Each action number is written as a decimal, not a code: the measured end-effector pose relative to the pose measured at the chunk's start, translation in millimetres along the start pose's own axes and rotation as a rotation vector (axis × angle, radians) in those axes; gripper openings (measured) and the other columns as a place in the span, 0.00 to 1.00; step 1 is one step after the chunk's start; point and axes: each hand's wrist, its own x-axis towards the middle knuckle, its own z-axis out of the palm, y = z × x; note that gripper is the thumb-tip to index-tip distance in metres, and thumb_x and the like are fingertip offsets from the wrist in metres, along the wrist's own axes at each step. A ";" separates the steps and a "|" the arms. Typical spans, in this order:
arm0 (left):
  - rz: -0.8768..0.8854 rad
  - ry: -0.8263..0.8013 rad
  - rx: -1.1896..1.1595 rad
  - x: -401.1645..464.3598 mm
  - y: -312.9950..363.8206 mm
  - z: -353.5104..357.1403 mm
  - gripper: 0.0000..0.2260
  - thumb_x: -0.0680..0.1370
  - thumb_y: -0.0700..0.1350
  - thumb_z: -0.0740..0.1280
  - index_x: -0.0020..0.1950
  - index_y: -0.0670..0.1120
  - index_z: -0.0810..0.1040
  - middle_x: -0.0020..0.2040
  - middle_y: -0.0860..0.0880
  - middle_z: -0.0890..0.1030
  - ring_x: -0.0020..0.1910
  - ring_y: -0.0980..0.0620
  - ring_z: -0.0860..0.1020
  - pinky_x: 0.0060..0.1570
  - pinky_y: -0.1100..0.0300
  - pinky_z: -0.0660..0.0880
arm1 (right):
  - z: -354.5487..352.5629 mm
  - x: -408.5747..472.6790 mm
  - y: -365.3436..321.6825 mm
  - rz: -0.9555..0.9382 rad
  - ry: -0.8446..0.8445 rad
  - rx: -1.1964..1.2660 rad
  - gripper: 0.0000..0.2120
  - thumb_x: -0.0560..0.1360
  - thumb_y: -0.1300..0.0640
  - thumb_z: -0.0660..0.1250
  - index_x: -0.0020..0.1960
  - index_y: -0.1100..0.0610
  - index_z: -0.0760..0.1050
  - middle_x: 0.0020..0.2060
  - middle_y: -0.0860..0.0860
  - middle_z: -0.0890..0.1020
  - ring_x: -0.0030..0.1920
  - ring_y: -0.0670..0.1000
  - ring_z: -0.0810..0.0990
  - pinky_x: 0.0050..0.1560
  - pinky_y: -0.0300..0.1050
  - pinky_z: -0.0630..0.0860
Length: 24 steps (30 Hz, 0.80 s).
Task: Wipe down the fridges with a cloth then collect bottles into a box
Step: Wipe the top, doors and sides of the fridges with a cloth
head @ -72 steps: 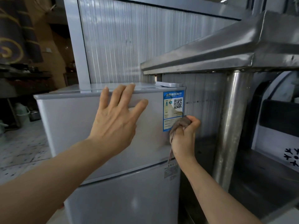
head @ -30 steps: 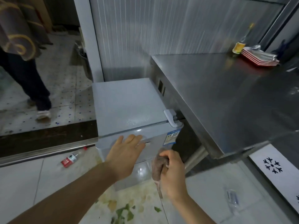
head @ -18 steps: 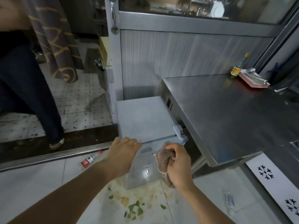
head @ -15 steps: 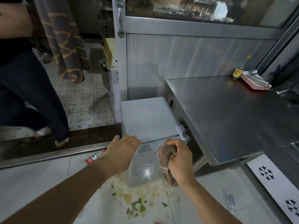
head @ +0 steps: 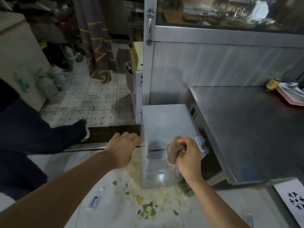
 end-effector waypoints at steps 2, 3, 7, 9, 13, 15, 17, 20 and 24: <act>-0.006 -0.014 -0.015 4.6 -4.3 3.7 0.26 0.73 0.45 0.68 0.69 0.52 0.63 0.66 0.53 0.69 0.61 0.51 0.69 0.60 0.54 0.67 | 6.3 8.4 1.9 0.019 -0.006 0.000 0.09 0.73 0.69 0.66 0.52 0.61 0.76 0.47 0.53 0.79 0.47 0.47 0.77 0.53 0.36 0.74; 0.001 -0.017 -0.025 7.3 -7.3 6.0 0.26 0.72 0.45 0.68 0.68 0.52 0.64 0.65 0.53 0.69 0.59 0.51 0.70 0.59 0.54 0.68 | 9.4 11.3 2.1 0.035 -0.009 -0.006 0.08 0.74 0.69 0.65 0.51 0.60 0.76 0.47 0.52 0.79 0.46 0.44 0.77 0.52 0.32 0.73; 0.060 -0.017 -0.047 21.8 -25.8 15.9 0.25 0.71 0.41 0.66 0.67 0.53 0.65 0.63 0.53 0.71 0.57 0.52 0.71 0.56 0.55 0.68 | 27.1 22.8 2.6 0.151 -0.003 0.030 0.10 0.75 0.71 0.63 0.49 0.57 0.74 0.42 0.47 0.75 0.41 0.39 0.75 0.43 0.26 0.69; 0.099 -0.021 -0.050 30.7 -40.1 21.1 0.27 0.71 0.39 0.65 0.69 0.53 0.64 0.65 0.53 0.69 0.59 0.51 0.70 0.57 0.55 0.66 | 36.2 30.3 3.1 0.202 -0.010 -0.012 0.09 0.74 0.71 0.62 0.48 0.61 0.76 0.42 0.52 0.75 0.39 0.42 0.72 0.42 0.29 0.70; 0.202 -0.085 -0.085 49.9 -72.8 28.6 0.27 0.71 0.43 0.67 0.69 0.53 0.64 0.64 0.52 0.70 0.60 0.51 0.69 0.57 0.55 0.65 | 55.5 35.9 -11.9 0.193 0.103 -0.049 0.13 0.76 0.70 0.57 0.34 0.69 0.70 0.28 0.61 0.74 0.29 0.57 0.72 0.35 0.49 0.72; 0.259 -0.117 -0.094 59.6 -89.8 32.5 0.28 0.71 0.46 0.67 0.69 0.53 0.63 0.65 0.52 0.69 0.61 0.49 0.68 0.57 0.54 0.64 | 71.6 34.7 -14.9 0.334 0.127 -0.059 0.09 0.73 0.73 0.59 0.46 0.65 0.76 0.42 0.58 0.80 0.43 0.57 0.79 0.49 0.49 0.78; 0.309 -0.141 -0.085 66.4 -104.7 39.4 0.27 0.72 0.46 0.66 0.70 0.53 0.62 0.67 0.52 0.68 0.63 0.49 0.68 0.57 0.53 0.63 | 86.0 30.9 -17.3 0.371 0.222 -0.117 0.13 0.71 0.74 0.60 0.51 0.64 0.76 0.47 0.56 0.79 0.47 0.54 0.78 0.54 0.46 0.76; 0.371 -0.150 -0.070 78.8 -123.3 54.3 0.25 0.73 0.47 0.64 0.70 0.52 0.63 0.68 0.52 0.68 0.63 0.50 0.67 0.56 0.56 0.62 | 103.9 28.8 -19.3 0.298 0.374 -0.147 0.13 0.68 0.77 0.61 0.47 0.65 0.76 0.37 0.48 0.75 0.38 0.49 0.75 0.46 0.39 0.75; 0.385 -0.181 -0.088 103.0 -136.2 74.0 0.26 0.76 0.46 0.62 0.73 0.51 0.59 0.72 0.51 0.64 0.69 0.51 0.62 0.63 0.56 0.59 | 126.8 34.6 0.2 0.302 0.317 -0.103 0.06 0.73 0.67 0.61 0.46 0.59 0.73 0.42 0.62 0.77 0.42 0.59 0.73 0.44 0.53 0.73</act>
